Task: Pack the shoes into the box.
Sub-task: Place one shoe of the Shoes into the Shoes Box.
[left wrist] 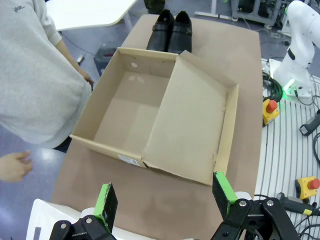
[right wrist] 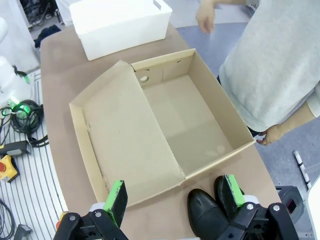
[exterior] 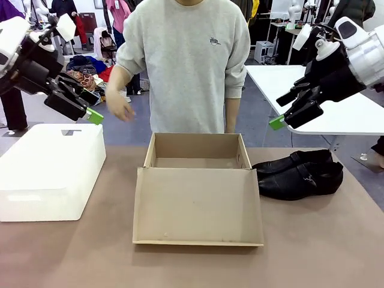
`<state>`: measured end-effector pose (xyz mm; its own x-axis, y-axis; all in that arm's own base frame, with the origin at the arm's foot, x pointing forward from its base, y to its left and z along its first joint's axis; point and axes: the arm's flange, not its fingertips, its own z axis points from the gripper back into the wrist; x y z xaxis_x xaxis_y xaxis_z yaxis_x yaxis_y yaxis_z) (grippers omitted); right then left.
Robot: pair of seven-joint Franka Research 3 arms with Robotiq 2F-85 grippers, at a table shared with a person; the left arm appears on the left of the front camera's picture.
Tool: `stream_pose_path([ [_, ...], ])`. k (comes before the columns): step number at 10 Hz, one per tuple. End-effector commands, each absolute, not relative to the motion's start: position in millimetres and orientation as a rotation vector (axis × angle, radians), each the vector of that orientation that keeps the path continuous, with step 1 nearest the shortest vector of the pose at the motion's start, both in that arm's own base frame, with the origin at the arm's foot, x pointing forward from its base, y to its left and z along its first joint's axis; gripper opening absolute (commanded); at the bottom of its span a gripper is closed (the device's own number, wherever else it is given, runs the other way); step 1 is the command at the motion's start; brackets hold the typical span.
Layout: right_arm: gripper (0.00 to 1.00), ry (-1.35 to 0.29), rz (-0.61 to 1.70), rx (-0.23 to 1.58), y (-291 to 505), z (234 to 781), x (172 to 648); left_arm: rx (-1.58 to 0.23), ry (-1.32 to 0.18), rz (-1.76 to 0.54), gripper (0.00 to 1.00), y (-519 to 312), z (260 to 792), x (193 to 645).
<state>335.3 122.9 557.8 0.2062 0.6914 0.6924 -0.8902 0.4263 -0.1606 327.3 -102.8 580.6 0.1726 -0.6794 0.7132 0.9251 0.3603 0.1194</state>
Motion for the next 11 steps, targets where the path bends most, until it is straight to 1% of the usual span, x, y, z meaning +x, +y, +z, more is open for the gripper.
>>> stream_pose_path([
  [1, 1.0, -0.783, 1.127, 0.3, 123, 558, 334, -0.386, -0.775, -1.176, 1.0, -102, 582, 326],
  [6, 1.0, -0.782, 1.124, 0.284, 123, 559, 334, -0.386, -0.775, -1.176, 1.0, -102, 582, 326],
  [7, 1.0, -0.762, 1.139, 0.229, 125, 564, 338, -0.386, -0.775, -1.176, 1.0, -102, 582, 326],
  [11, 1.0, -0.66, 1.209, 0.115, 105, 589, 370, -0.386, -0.775, -1.176, 1.0, -102, 582, 326],
])
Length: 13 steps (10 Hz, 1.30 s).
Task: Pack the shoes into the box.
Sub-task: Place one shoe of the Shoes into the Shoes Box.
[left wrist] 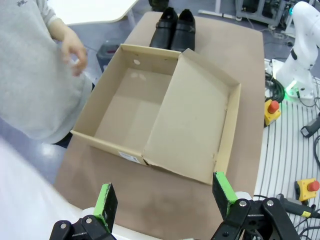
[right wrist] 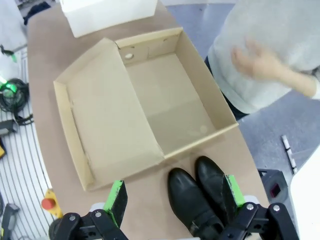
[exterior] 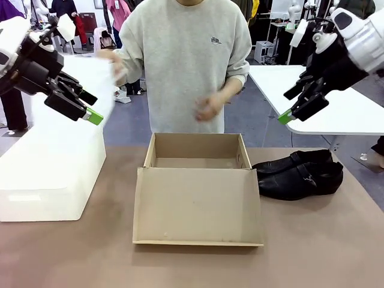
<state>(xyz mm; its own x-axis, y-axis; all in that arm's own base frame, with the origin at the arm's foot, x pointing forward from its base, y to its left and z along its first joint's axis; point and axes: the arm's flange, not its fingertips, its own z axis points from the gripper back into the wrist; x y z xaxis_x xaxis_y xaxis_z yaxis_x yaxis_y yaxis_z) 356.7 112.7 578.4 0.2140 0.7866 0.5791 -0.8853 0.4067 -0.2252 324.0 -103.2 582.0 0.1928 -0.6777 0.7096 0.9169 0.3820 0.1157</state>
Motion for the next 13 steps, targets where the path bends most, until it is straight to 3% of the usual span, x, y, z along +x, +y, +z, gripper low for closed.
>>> stream_pose_path([
  [1, 1.0, -0.639, 1.23, 0.077, 98, 595, 380, -0.386, -0.775, -1.176, 1.0, -102, 582, 326],
  [5, 1.0, -0.45, 1.311, -0.124, 60, 605, 418, -0.386, -0.775, -1.176, 1.0, -102, 582, 326],
  [9, 1.0, -0.292, 1.354, -0.179, 28, 593, 462, -0.386, -0.775, -1.176, 1.0, -102, 582, 326],
  [12, 1.0, -0.267, 1.339, -0.123, 19, 578, 483, -0.386, -0.775, -1.176, 1.0, -102, 582, 326],
  [13, 1.0, -0.292, 1.33, -0.151, 22, 576, 468, -0.386, -0.775, -1.176, 1.0, -102, 582, 326],
])
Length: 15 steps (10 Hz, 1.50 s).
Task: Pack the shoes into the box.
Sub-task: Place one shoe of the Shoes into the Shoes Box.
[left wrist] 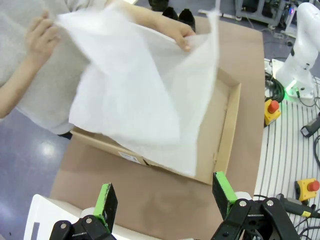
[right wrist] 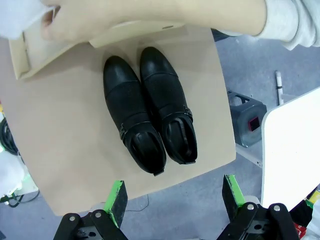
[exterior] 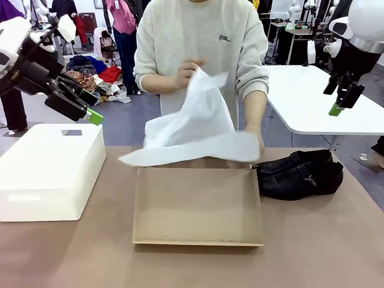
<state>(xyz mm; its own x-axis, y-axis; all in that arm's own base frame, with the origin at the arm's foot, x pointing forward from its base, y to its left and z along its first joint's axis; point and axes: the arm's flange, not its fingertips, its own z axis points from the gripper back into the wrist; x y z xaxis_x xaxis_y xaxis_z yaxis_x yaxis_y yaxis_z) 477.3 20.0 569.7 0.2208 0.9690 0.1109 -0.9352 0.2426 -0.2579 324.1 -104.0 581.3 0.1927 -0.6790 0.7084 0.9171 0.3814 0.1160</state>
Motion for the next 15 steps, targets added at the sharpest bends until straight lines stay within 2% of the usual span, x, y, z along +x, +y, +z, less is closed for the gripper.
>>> stream_pose_path([
  [1, 1.0, -0.292, 1.33, -0.151, 22, 576, 468, -0.386, -0.775, -1.176, 1.0, -102, 582, 326],
  [8, 1.0, -0.282, 1.327, -0.164, 24, 579, 472, -0.386, -0.775, -1.176, 1.0, -102, 582, 326],
  [15, 1.0, -0.267, 1.451, -0.153, -25, 526, 537, -0.386, -0.775, -1.176, 1.0, -102, 582, 326],
])
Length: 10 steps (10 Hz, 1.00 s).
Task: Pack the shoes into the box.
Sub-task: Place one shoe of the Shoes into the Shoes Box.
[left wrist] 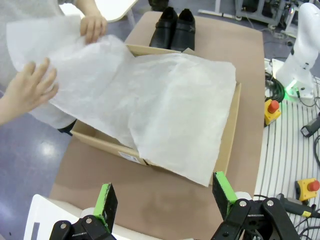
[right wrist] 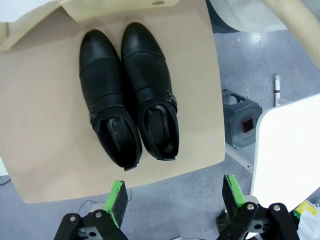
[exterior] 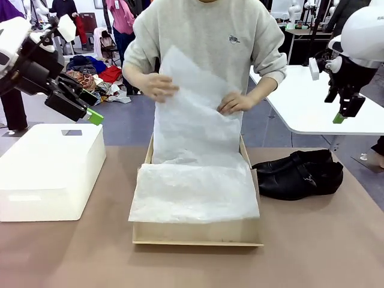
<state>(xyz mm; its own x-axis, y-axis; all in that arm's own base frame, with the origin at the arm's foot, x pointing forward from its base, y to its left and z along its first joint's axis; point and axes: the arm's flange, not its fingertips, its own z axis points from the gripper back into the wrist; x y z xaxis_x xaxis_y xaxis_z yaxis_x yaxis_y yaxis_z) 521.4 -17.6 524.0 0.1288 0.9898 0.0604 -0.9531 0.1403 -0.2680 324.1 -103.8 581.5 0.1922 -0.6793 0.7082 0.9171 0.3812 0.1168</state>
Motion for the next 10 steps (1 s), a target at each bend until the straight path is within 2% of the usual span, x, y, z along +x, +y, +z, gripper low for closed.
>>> stream_pose_path([
  [1, 1.0, -0.271, 1.454, -0.135, -29, 517, 547, -0.386, -0.775, -1.176, 1.0, -102, 582, 326],
  [6, 1.0, -0.235, 1.451, -0.042, -43, 482, 584, -0.386, -0.775, -1.176, 1.0, -102, 582, 326],
  [10, 1.0, -0.204, 1.437, -0.021, -40, 482, 585, -0.386, -0.775, -1.176, 1.0, -102, 582, 326],
])
